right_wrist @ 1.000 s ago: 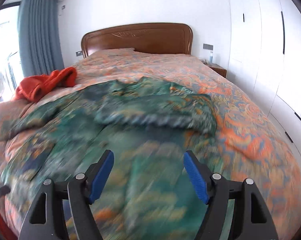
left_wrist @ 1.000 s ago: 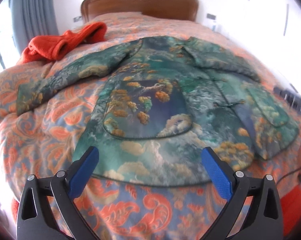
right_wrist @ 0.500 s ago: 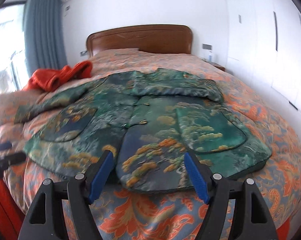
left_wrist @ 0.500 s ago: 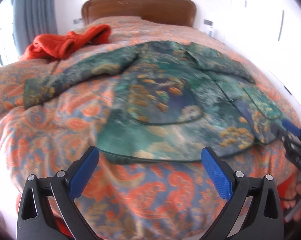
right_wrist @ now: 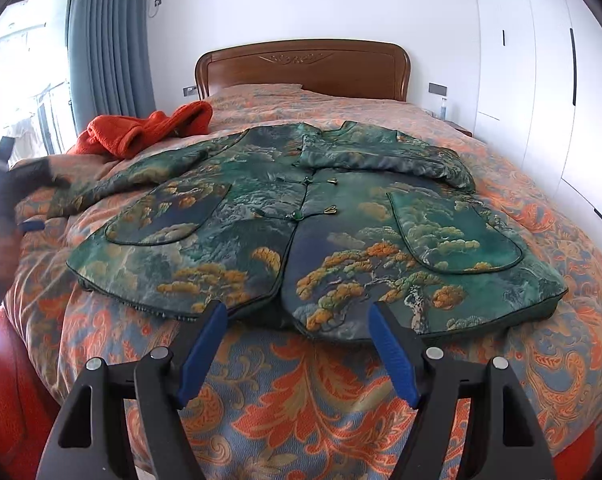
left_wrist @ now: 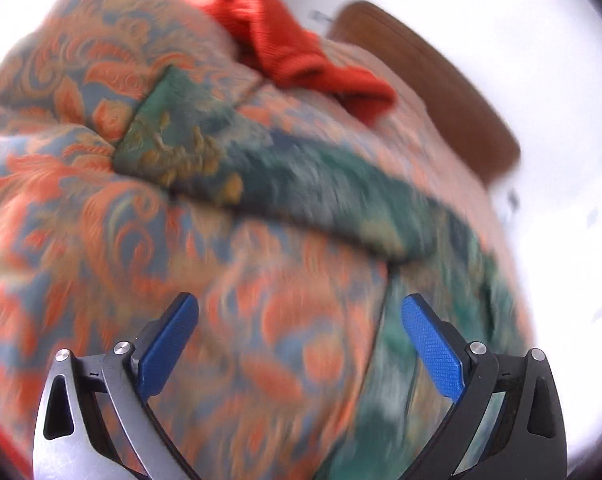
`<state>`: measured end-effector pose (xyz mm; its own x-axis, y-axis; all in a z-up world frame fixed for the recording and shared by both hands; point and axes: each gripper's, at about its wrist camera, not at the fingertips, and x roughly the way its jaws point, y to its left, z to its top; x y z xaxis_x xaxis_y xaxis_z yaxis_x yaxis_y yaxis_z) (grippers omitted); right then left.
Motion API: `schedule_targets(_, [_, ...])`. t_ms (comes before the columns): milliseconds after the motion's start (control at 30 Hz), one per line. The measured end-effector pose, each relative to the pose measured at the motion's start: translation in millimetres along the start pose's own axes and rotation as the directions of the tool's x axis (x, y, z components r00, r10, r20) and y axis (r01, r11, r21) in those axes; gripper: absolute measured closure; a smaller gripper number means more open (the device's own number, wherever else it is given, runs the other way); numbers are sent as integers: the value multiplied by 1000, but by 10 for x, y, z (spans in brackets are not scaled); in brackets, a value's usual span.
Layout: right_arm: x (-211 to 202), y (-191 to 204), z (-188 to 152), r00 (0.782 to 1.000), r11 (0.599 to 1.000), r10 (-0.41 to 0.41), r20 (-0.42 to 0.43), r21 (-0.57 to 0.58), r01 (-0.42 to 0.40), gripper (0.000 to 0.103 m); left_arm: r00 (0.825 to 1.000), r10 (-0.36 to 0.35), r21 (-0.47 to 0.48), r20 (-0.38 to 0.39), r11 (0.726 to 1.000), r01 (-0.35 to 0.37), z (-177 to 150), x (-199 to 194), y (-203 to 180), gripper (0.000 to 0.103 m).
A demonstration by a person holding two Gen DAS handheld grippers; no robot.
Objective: Fold large clothes
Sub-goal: 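Grasp the other sleeve with the left tool and fold it across the body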
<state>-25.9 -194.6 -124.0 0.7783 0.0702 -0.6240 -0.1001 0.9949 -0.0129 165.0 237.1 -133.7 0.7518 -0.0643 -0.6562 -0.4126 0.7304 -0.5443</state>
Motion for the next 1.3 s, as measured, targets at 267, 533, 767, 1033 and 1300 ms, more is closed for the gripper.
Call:
schedule_targets(267, [-12, 90, -104, 999, 999, 19, -26, -26, -20, 28, 999, 25, -377, -45, 926, -40, 517, 690, 462, 3])
schedule_targets(533, [48, 306, -206, 995, 992, 65, -74, -99, -72, 28, 998, 53, -537, -22, 841, -56, 590, 942, 741, 80])
schedule_targets(767, [73, 448, -275, 993, 984, 88, -77, -151, -99, 28, 987, 124, -223, 99, 970, -99, 836, 458, -40, 93])
schedule_targets(1033, [100, 441, -325, 990, 982, 121, -75, -136, -130, 28, 950, 26, 433, 310, 886, -166, 367, -105, -2089, 93])
schedule_targets(1300, [32, 275, -323, 995, 990, 99, -34, -99, -102, 28, 977, -46, 806, 208, 574, -144, -918, 256, -3275, 72])
